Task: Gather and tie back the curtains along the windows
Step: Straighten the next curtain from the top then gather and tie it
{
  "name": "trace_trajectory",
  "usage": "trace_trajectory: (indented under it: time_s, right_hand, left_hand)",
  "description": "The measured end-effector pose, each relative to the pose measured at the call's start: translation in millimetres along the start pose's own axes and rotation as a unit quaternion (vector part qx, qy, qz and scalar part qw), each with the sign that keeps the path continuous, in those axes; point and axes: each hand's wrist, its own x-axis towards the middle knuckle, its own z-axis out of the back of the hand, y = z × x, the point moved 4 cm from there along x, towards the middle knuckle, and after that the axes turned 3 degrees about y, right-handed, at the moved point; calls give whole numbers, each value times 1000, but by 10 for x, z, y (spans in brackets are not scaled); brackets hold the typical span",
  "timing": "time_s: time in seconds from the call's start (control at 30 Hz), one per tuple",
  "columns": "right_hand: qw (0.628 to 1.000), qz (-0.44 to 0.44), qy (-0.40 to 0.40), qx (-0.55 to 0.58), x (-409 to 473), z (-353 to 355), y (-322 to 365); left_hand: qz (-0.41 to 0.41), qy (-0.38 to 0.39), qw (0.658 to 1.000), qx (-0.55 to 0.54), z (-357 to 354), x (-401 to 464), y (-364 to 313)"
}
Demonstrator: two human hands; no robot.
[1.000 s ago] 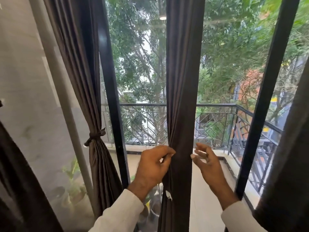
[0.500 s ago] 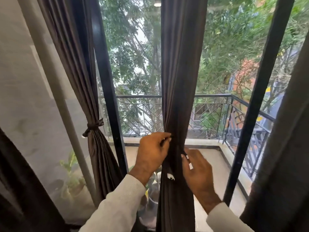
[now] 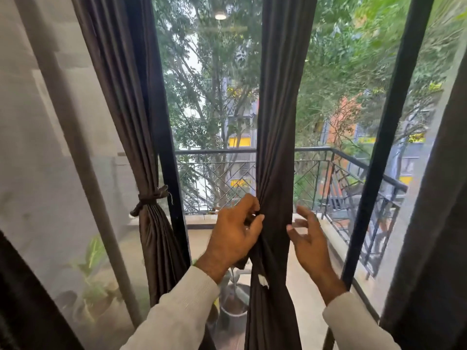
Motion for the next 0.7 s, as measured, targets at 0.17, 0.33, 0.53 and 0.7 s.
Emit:
trace_trajectory:
  time_s: [0.17,0.33,0.53,0.7]
  right_hand:
    - [998,-33,-48,7,69,-70,23]
    - [976,81,-158,-126,-453,-146,330]
    - [925,213,-55,-309,-638,-421,380]
    - [947,207,54,-240,-462,-318,142]
  left_hand:
    - [-51,15,999,11,92,25,183]
    - [-57,-20,996,68,91,74,238]
    - [-38,-19,999,22,-114,70,137]
    - [0,10,998,-57,-216,142,117]
